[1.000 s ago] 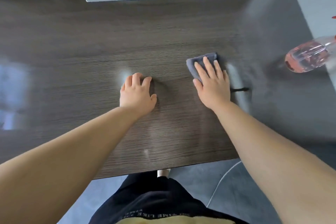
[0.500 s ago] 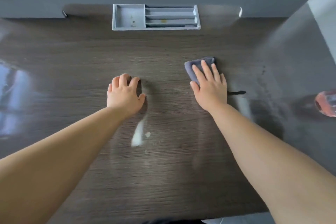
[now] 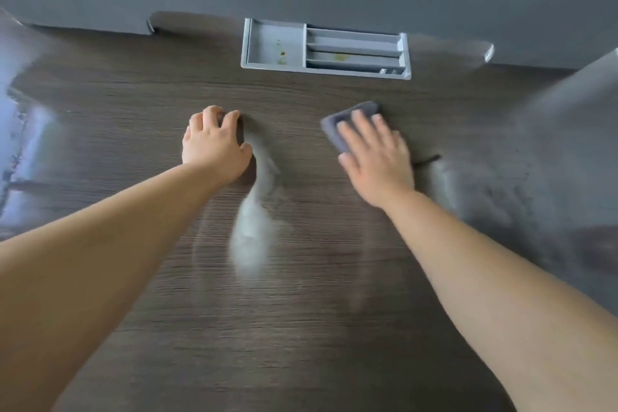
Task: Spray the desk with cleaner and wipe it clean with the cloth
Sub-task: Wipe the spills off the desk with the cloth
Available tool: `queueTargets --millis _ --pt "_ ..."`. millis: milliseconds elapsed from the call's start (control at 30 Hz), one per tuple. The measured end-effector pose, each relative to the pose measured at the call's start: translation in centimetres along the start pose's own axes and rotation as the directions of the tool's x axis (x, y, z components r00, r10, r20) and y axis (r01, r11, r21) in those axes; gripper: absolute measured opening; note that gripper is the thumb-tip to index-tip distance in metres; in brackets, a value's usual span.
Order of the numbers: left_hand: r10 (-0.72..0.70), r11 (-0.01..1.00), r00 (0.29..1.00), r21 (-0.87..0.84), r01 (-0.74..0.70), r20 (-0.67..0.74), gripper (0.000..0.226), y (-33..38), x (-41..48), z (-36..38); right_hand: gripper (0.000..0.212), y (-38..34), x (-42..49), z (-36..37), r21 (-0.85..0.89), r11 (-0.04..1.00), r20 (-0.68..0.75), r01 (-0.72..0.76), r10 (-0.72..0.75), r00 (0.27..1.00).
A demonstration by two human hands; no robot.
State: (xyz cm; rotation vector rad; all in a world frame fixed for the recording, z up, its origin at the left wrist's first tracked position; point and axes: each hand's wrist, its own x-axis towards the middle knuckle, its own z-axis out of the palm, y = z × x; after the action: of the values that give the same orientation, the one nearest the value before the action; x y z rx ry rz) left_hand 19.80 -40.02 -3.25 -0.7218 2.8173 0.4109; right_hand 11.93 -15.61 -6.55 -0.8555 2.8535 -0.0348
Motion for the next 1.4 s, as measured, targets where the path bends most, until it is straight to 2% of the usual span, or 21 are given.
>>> queueTargets --millis 67,133,167,200,267,300,367,533,667,867,967,1200,1400 --pt "-0.009 1.0 1.0 0.001 0.009 0.01 0.055 0.1 0.6 -0.1 0.054 0.7 1.4 -0.4 0.056 0.942 0.014 -0.332 0.332 0.943" --pt "-0.028 0.999 1.0 0.036 0.028 0.0 0.052 0.2 1.0 -0.2 0.057 -2.2 2.7 -0.6 0.101 0.869 0.029 -0.484 0.484 0.875" --pt "-0.036 0.998 0.999 0.055 0.036 -0.009 0.05 0.3 1.1 -0.3 0.059 -4.2 2.9 -0.7 0.113 0.876 0.045 -0.469 0.467 0.883" --pt "-0.043 0.997 0.999 0.071 0.044 -0.013 0.048 0.3 1.3 -0.4 0.06 -6.3 3.0 -0.6 0.111 0.917 0.043 -0.384 0.382 0.923" --pt "-0.063 0.993 0.998 0.096 0.064 -0.01 0.049 0.2 1.7 -0.7 0.059 -8.9 2.4 0.2 0.074 0.994 0.015 -0.084 0.083 0.996" --pt "-0.065 0.992 0.998 0.107 0.065 -0.003 0.05 0.2 1.8 -0.8 0.058 -8.9 2.1 0.3 0.054 0.998 -0.004 0.035 -0.035 0.999" --pt "-0.063 0.99 0.998 0.124 0.062 0.007 0.052 0.3 2.4 -1.0 0.054 -7.2 3.1 0.3 0.041 0.988 -0.065 0.148 -0.145 0.987" --pt "0.114 0.974 0.993 0.199 -0.108 -0.019 0.064 -0.4 3.9 -0.6 0.055 -5.8 7.3 -0.6 0.007 1.0 -0.016 0.007 -0.007 1.0" --pt "0.126 0.985 0.992 0.114 -0.128 0.024 0.079 -1.3 5.5 -0.3 0.057 -7.9 9.4 -0.9 0.008 1.0 -0.01 -0.019 0.019 1.0" --pt "0.216 0.966 0.97 0.12 -0.229 0.112 0.106 -1.7 8.5 -1.1 0.056 -10.4 15.3 -1.8 0.03 0.997 0.037 -0.076 0.075 0.996" --pt "0.211 0.966 0.971 0.127 -0.225 0.115 0.108 -2.0 9.0 -0.7 0.055 -11.0 16.8 -2.1 0.014 0.994 0.054 -0.108 0.107 0.993" --pt "0.238 0.958 0.971 0.16 -0.238 0.02 0.112 -2.0 9.3 -0.4 0.059 -10.7 14.3 -1.9 -0.026 0.995 0.055 -0.099 0.101 0.993" --pt "0.249 0.951 0.968 0.198 -0.238 -0.036 0.108 -1.5 9.7 -0.4 0.055 -11.5 18.3 -2.4 -0.029 0.995 0.075 -0.096 0.098 0.992"
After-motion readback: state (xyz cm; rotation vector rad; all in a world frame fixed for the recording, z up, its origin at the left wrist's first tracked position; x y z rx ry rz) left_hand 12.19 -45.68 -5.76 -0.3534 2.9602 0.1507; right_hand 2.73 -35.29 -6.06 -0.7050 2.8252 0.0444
